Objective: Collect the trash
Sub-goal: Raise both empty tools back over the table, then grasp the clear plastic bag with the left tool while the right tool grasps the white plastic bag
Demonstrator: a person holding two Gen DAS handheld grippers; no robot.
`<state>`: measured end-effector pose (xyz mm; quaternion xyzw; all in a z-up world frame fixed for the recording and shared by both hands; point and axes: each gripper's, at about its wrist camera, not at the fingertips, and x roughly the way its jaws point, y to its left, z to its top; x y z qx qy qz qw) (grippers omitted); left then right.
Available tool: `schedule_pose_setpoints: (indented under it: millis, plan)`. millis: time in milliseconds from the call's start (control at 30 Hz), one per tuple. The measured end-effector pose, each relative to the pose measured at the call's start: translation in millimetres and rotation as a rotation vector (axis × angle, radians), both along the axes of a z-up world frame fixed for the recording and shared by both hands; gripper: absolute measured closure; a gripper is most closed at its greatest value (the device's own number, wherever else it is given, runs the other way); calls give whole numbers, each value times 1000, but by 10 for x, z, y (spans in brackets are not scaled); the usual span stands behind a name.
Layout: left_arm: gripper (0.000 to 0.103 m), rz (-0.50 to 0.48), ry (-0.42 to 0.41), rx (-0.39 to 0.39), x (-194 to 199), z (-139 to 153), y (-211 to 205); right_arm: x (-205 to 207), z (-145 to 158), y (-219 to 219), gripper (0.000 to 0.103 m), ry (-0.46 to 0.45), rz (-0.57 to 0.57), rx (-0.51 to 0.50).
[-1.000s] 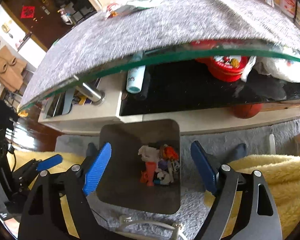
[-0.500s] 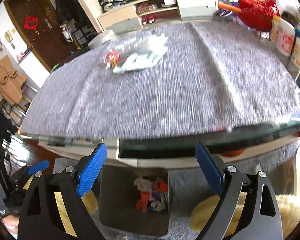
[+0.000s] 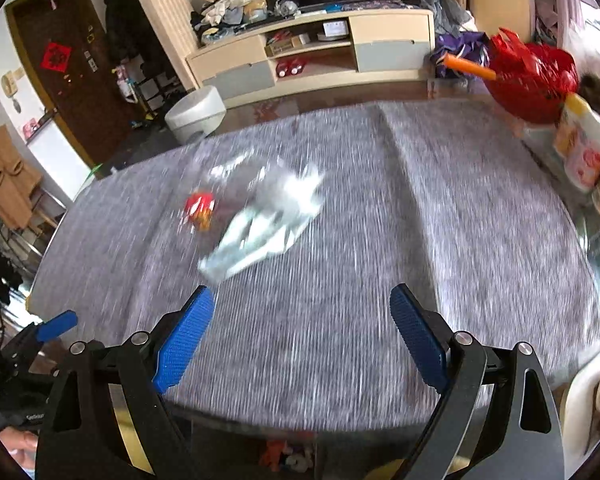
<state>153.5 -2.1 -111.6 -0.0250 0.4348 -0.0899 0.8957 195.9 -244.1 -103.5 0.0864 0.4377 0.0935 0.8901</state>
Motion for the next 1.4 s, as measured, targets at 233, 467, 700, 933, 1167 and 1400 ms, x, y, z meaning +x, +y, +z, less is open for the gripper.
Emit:
schedule_pose_setpoints:
  millis: [233, 467, 700, 933, 1167, 1400]
  plan:
    - [8, -12, 4, -15, 509, 59, -38, 394, -92, 109, 14, -2, 23, -28]
    - [23, -50, 9, -36, 949, 44, -141, 713, -210, 184, 29, 12, 35, -37]
    - [57, -109, 87, -39, 1293, -234, -292, 873, -315, 245, 40, 26, 45, -36]
    - [85, -142, 112, -56, 1429, -368, -350, 949, -419, 286, 63, 43, 63, -34]
    - [101, -154, 76, -52, 1377, -277, -375, 853, -278, 275, 74, 7, 69, -37]
    - [102, -143, -21, -42, 1118, 152, -321, 659, 51, 240, 75, -46, 63, -16]
